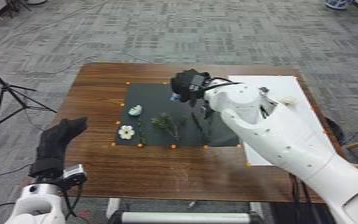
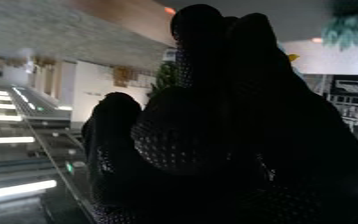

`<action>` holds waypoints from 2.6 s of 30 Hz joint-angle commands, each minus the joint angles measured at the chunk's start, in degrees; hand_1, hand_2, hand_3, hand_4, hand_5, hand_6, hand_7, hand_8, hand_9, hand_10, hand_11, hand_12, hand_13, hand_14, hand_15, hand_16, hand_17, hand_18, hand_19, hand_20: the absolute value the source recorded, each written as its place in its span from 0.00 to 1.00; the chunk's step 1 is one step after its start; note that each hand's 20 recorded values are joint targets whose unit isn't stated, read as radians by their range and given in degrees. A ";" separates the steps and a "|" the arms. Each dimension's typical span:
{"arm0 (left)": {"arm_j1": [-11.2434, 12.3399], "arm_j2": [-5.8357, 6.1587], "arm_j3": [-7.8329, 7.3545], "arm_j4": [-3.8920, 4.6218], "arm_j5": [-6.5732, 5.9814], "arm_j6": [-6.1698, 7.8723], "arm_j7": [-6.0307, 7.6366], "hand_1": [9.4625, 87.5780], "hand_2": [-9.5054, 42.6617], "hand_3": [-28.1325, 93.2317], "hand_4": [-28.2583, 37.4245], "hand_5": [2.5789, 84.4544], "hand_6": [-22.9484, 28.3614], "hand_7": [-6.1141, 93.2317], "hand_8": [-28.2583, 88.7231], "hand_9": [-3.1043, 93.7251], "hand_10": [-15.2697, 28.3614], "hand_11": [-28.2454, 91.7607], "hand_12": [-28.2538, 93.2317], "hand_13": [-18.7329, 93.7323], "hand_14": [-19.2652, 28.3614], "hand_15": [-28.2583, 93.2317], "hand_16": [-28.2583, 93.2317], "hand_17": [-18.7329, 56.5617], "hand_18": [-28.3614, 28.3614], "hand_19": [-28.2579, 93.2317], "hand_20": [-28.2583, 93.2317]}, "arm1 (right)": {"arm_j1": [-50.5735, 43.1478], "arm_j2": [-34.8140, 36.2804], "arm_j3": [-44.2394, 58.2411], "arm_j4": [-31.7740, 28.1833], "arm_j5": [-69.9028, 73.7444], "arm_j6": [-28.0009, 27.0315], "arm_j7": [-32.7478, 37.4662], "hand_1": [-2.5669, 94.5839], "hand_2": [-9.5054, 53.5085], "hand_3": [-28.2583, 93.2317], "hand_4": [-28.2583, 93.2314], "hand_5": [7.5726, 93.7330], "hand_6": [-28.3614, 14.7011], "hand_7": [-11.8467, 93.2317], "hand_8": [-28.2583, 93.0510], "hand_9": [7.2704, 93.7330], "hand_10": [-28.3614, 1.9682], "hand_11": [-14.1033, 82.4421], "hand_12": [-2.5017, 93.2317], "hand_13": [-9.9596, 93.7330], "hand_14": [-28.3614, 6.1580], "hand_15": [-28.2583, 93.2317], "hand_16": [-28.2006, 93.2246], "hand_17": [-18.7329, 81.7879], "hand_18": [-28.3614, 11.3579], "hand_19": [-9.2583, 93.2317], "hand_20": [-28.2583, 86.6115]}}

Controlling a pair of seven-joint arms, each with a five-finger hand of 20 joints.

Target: Arrange flowers

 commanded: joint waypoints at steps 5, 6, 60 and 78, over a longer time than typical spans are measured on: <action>-0.46 -0.01 0.10 -0.17 -0.39 -1.52 0.12 0.12 0.30 0.77 0.00 0.64 0.42 0.23 0.15 0.55 0.68 0.40 0.31 0.50 0.75 0.37 0.23 0.29 0.73 0.34 0.36 | -3.07 -8.72 0.15 -1.26 -1.64 -1.89 -1.18 0.65 0.00 0.72 0.08 0.76 0.66 0.39 0.35 0.98 0.68 0.29 0.41 0.99 0.79 0.69 0.55 0.83 0.41 1.00 0.79; -0.53 -0.04 0.22 -0.16 -0.32 -1.56 0.15 0.12 0.30 0.77 0.00 0.64 0.42 0.23 0.15 0.55 0.68 0.40 0.31 0.50 0.75 0.37 0.23 0.29 0.73 0.34 0.36 | -3.56 -8.74 0.24 -1.62 -1.39 -2.25 -0.98 0.65 0.00 0.72 0.08 0.76 0.66 0.39 0.35 0.98 0.69 0.29 0.41 0.99 0.79 0.69 0.55 0.83 0.41 1.00 0.79; 1.50 -1.23 -0.65 -0.98 1.00 -3.50 -0.55 0.21 0.17 0.80 0.01 0.63 0.42 0.23 0.15 0.55 0.67 0.40 0.31 0.49 0.75 0.38 0.23 0.28 0.74 0.34 0.36 | 0.27 -3.30 -1.12 -1.57 -2.85 -4.88 3.20 0.54 0.00 0.80 0.08 0.59 0.64 0.34 0.27 0.68 0.59 0.30 0.26 0.93 0.76 0.72 0.53 0.79 0.41 1.00 0.77; 4.81 -1.86 -2.23 -1.91 2.63 -3.97 -1.34 0.27 0.07 0.78 0.07 0.62 0.41 0.24 0.15 0.54 0.66 0.40 0.31 0.49 0.74 0.37 0.23 0.28 0.74 0.34 0.36 | -7.39 17.97 14.11 -9.60 6.41 -8.34 14.67 0.30 0.00 0.73 0.09 0.40 0.58 0.20 0.21 0.55 0.39 0.22 0.24 0.87 0.62 0.70 0.51 0.73 0.29 1.00 0.72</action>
